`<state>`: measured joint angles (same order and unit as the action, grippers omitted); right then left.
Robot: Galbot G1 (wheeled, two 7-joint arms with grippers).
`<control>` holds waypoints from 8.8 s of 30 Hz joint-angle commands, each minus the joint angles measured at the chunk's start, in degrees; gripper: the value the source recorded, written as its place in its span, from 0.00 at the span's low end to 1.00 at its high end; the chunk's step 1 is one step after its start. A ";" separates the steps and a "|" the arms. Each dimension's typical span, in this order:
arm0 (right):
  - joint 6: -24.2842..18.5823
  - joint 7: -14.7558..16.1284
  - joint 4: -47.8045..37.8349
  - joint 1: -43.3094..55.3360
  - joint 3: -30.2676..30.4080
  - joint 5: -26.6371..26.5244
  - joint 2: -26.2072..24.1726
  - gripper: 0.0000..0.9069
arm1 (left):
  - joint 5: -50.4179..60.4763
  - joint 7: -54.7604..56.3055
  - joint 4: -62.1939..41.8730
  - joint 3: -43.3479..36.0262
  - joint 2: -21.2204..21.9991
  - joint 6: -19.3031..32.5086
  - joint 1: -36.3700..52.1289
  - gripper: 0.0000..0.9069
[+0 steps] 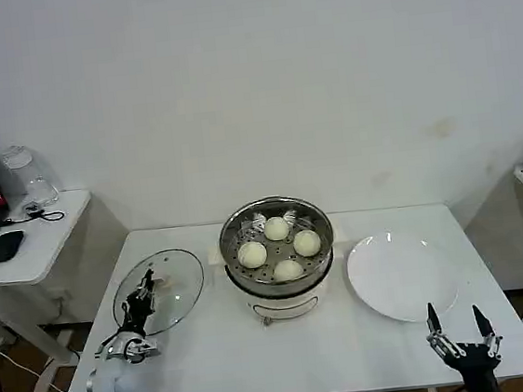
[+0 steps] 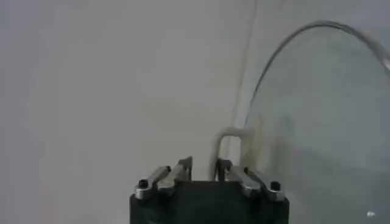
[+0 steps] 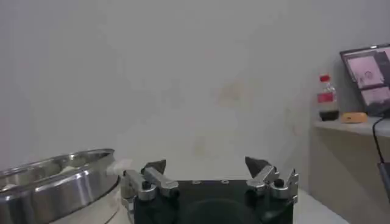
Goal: Take steamed baozi put them in steamer then cover it.
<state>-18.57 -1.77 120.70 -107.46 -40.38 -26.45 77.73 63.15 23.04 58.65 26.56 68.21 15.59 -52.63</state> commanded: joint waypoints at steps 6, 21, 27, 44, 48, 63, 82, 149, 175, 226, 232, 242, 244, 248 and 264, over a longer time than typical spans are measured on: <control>-0.01 -0.08 0.58 0.44 0.71 0.16 -0.32 1.00 | -4.42 -3.21 14.97 2.81 -8.79 -3.31 -1.12 0.00; 0.12 -0.23 0.62 1.36 1.62 1.71 0.18 1.00 | -21.09 -23.15 53.34 -12.85 -19.33 -37.79 -3.62 0.00; -0.24 -0.08 0.30 1.11 1.91 2.88 1.02 1.00 | -23.72 -23.26 54.49 -24.21 -18.97 -41.74 2.01 0.00; 1.29 -0.81 -0.74 3.24 3.64 5.38 3.15 1.00 | -17.85 -32.42 51.51 -43.21 -10.30 -50.88 18.94 0.00; 1.81 -0.99 -0.71 3.79 3.47 5.38 2.87 1.00 | -12.25 -37.43 50.19 -44.17 -7.82 -51.01 20.68 0.00; 2.35 -1.23 -1.73 4.97 3.59 5.37 2.47 1.00 | 0.50 -43.05 45.01 -43.67 0.16 -51.15 18.89 0.00; 2.36 -1.31 -1.35 4.77 3.46 5.23 2.31 1.00 | 3.44 -39.77 41.36 -43.40 5.73 -51.00 15.13 0.00; 1.54 -0.94 -0.18 3.14 3.78 4.79 2.37 1.00 | -1.16 -32.73 34.12 -43.92 6.14 -50.77 16.30 0.00; 1.21 -0.67 0.07 2.86 4.46 4.89 2.78 1.00 | -2.29 -28.71 33.48 -43.44 5.75 -50.70 15.82 1.00; 0.47 -0.41 -0.14 2.69 5.38 5.37 3.63 1.00 | -2.21 -26.88 33.39 -44.46 4.07 -50.24 16.17 1.00; 0.22 -0.43 -0.16 2.55 5.35 5.33 3.60 1.00 | -2.05 -27.04 33.01 -44.54 4.05 -49.87 16.06 0.03; 0.20 -0.43 -0.20 2.66 5.42 5.32 3.64 1.00 | -1.96 -26.74 33.33 -44.84 3.74 -49.46 16.64 0.00; 0.20 -0.43 -0.23 2.69 5.41 5.31 3.63 1.00 | -1.89 -26.84 33.48 -44.96 3.64 -49.46 16.73 0.00; 0.17 -0.39 -0.22 2.64 5.41 5.29 3.56 1.00 | -1.85 -26.83 33.39 -45.00 3.34 -49.32 16.70 0.00; 0.09 -0.33 -0.25 2.78 5.54 5.26 3.67 1.00 | -1.49 -26.73 31.97 -44.73 3.92 -48.33 16.33 1.00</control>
<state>-18.47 -2.07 120.42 -104.76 -34.80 -21.15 81.39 61.61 -3.69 90.88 -18.24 71.94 -32.69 -36.24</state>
